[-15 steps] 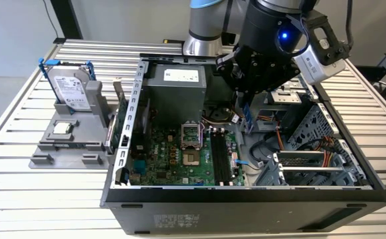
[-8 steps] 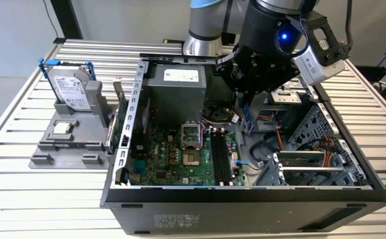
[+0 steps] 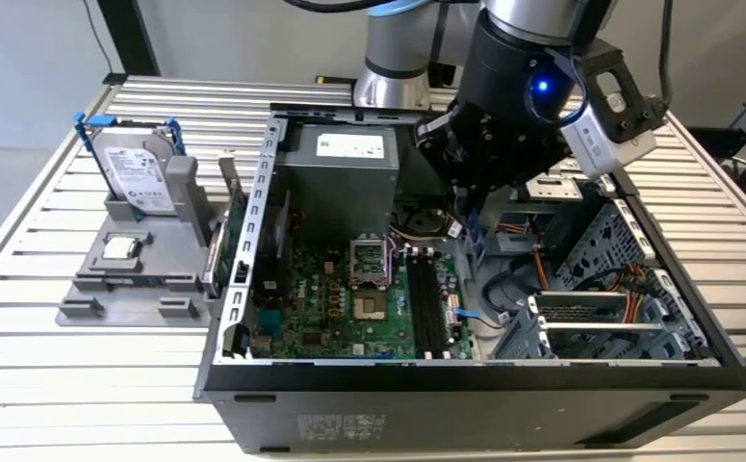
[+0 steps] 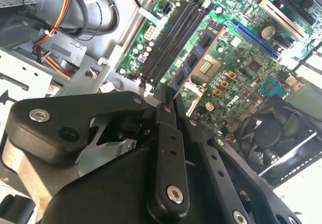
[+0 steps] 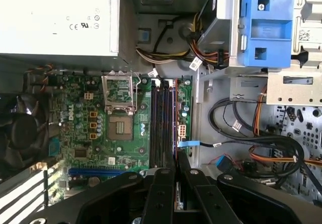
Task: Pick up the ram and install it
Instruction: 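Insert the ram into the slot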
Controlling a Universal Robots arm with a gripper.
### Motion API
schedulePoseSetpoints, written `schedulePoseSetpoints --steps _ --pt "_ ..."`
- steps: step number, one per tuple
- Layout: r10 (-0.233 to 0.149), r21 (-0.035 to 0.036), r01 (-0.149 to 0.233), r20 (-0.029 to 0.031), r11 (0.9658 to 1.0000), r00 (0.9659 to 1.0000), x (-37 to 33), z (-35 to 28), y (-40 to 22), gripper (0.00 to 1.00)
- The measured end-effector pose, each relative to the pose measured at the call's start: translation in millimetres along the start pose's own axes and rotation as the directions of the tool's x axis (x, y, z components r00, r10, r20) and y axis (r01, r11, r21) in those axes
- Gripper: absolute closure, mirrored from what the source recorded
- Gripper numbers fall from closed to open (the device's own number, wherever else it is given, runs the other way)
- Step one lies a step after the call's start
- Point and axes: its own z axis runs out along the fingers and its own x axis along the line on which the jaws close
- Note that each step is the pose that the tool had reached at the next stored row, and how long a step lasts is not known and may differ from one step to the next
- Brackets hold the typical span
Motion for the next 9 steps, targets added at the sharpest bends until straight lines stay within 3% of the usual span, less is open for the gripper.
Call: schedulePoseSetpoints --steps 9 --pt "0.007 0.0003 -0.007 0.0030 1.0000 1.0000 0.1 16.3 -0.6 1.00"
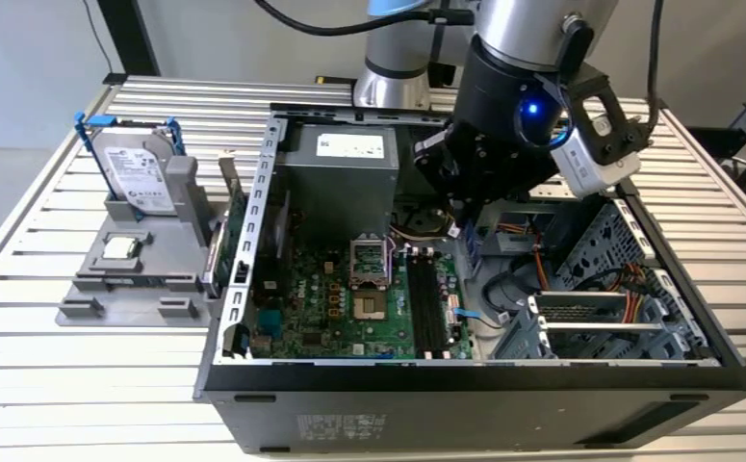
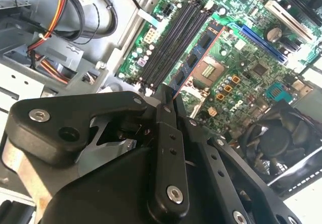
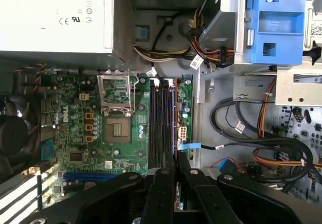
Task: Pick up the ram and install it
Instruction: 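Insert the ram into the slot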
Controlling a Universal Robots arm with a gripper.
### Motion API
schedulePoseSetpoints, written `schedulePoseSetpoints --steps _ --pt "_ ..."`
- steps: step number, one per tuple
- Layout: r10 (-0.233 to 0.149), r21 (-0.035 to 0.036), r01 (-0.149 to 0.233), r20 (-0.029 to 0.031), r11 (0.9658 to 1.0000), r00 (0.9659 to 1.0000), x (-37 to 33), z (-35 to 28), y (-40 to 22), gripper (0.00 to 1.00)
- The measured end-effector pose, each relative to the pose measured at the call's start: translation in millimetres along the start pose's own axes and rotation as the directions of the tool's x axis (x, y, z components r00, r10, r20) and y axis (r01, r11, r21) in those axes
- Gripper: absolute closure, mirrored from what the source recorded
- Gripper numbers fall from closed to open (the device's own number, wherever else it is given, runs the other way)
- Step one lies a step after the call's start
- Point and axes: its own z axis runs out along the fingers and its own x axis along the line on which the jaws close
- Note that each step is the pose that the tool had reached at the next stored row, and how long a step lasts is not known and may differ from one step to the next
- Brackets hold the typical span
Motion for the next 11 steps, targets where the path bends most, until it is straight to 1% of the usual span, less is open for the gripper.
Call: schedulePoseSetpoints --steps 3,6,11 --pt "0.008 0.0001 -0.008 0.0003 1.0000 1.0000 0.1 5.4 -0.2 1.00" --pt "0.032 0.0003 -0.032 0.0011 0.9995 0.9995 0.1 11.0 -0.2 1.00" --pt "0.046 0.0009 -0.046 0.0016 0.9989 0.9989 -0.5 20.0 -0.2 1.00"
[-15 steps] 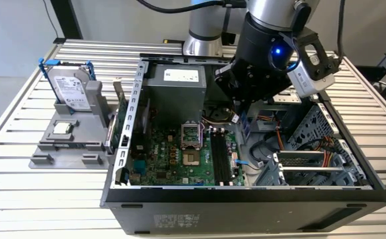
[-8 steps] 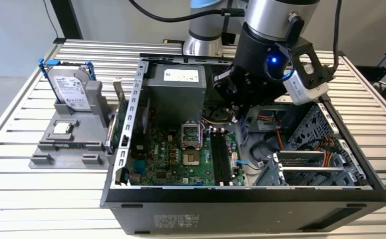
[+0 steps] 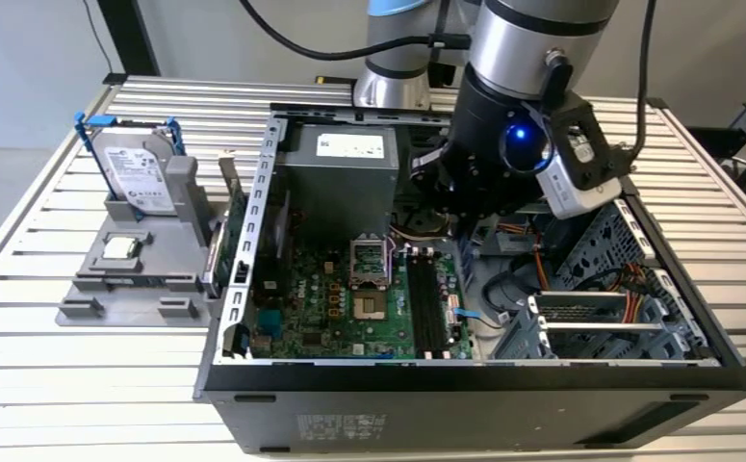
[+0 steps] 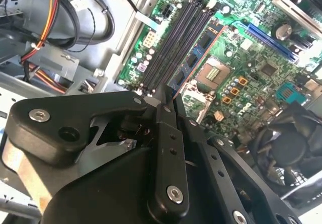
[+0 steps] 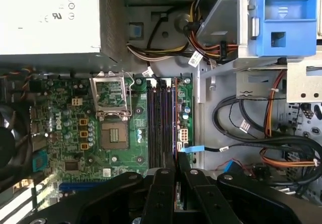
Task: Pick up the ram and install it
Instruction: 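Insert the ram into the slot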
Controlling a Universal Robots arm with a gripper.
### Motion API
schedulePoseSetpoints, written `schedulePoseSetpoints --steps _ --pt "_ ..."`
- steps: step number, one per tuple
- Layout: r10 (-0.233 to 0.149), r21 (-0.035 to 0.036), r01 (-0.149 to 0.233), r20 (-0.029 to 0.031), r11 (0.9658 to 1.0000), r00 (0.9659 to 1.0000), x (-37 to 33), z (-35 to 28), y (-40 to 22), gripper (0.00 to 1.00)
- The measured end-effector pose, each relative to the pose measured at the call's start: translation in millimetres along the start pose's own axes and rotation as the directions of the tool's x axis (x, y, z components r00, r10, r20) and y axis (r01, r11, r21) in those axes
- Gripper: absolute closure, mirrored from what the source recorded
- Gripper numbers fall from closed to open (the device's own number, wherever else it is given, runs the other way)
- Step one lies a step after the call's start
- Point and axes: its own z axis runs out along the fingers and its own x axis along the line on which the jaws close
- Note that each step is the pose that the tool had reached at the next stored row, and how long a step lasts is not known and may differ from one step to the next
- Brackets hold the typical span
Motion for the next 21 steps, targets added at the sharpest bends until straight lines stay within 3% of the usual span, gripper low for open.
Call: schedulePoseSetpoints --steps 7,12,17,21 --pt "0.009 0.0069 -0.009 0.0007 0.9999 1.0000 -0.4 12.5 -0.3 1.00" --pt "0.013 0.0073 -0.013 0.0009 0.9999 0.9999 -0.2 21.6 0.0 1.00" --pt "0.014 0.0073 -0.014 0.0009 0.9999 0.9999 -0.2 22.5 0.0 1.00" --pt "0.010 0.0074 -0.010 0.0009 0.9999 0.9999 -0.1 29.5 0.1 1.00"
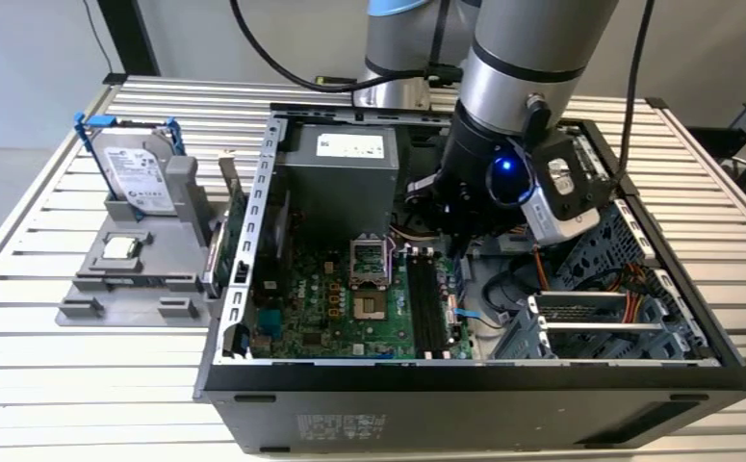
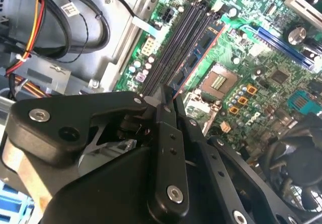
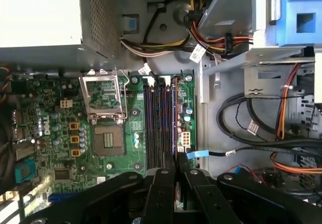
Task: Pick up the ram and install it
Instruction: 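Insert the ram into the slot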
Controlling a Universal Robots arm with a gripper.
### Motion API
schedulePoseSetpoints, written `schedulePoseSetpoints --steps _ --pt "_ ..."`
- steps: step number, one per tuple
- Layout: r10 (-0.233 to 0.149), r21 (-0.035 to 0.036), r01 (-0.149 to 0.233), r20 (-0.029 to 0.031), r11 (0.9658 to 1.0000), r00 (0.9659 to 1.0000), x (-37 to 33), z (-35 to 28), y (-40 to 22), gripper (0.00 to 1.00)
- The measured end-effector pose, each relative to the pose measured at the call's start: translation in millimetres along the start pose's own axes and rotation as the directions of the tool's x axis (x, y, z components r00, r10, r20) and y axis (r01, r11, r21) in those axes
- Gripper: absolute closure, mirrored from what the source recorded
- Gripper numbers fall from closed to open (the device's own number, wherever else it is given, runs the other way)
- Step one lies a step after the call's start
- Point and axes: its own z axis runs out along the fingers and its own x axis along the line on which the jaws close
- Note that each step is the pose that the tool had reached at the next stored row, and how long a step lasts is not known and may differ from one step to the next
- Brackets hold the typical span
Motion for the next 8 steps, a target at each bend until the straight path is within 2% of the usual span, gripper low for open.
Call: schedulePoseSetpoints --steps 8 --pt "-0.004 -0.0001 0.004 -0.0001 1.0000 1.0000 0.2 14.5 -0.3 1.00"
